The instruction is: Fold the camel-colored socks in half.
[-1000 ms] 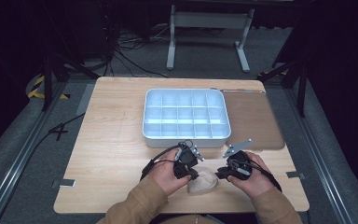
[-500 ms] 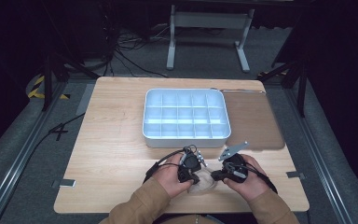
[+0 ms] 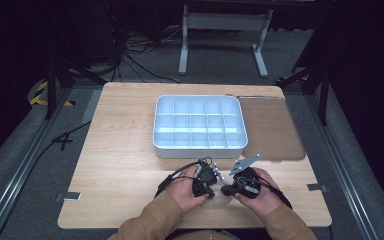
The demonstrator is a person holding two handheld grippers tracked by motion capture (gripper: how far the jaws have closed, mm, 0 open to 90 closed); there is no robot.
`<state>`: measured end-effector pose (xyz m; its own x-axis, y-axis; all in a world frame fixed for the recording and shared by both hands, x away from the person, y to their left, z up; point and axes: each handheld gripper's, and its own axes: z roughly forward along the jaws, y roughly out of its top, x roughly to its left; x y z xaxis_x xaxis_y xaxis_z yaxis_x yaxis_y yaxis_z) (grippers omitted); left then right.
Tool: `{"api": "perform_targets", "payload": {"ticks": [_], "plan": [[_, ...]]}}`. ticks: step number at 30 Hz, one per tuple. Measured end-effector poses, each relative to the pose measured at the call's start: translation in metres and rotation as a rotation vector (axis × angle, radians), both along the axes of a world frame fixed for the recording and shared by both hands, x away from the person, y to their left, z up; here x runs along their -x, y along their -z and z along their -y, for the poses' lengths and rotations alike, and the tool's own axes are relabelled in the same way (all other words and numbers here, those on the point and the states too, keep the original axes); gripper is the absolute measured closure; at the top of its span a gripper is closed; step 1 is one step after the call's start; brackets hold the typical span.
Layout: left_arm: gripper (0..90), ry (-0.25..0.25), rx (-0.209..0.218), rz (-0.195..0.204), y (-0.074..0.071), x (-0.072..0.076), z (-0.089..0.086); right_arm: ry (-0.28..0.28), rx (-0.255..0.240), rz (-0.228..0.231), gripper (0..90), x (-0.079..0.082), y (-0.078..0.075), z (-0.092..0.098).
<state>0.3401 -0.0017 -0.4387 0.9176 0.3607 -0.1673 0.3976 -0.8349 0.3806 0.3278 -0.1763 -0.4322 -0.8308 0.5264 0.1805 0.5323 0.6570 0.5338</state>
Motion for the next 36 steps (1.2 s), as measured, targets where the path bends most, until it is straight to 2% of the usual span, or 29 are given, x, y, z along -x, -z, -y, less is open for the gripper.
{"api": "perform_targets", "payload": {"ticks": [4,10,13,18,22,24,32,36], "plan": [[83.7,-0.014,0.034,-0.005,-0.005,-0.001,-0.005,0.005,0.053,-0.015,89.9,-0.003,0.012,-0.002],[82.8,-0.054,0.072,0.002,-0.014,-0.007,-0.022,0.006,0.055,-0.016,90.0,-0.003,0.015,-0.002],[83.1,-0.078,0.077,-0.002,-0.017,-0.01,-0.031,0.004,0.061,-0.007,90.0,-0.003,0.015,-0.003],[83.8,-0.1,0.041,-0.024,-0.014,-0.015,-0.041,0.006,0.06,-0.009,90.0,-0.003,0.015,-0.003],[84.2,-0.103,0.004,-0.044,-0.007,-0.015,-0.04,0.006,0.06,-0.01,90.0,-0.003,0.016,-0.003],[84.2,-0.101,-0.03,-0.056,-0.003,-0.014,-0.038,0.006,0.06,-0.01,90.0,-0.003,0.016,-0.003],[84.3,-0.084,-0.071,-0.071,0.004,-0.014,-0.032,0.005,0.062,-0.008,90.0,-0.003,0.016,-0.003],[84.5,-0.073,-0.07,-0.07,0.007,-0.014,-0.028,0.005,0.062,-0.008,90.0,-0.003,0.016,-0.003]]}}
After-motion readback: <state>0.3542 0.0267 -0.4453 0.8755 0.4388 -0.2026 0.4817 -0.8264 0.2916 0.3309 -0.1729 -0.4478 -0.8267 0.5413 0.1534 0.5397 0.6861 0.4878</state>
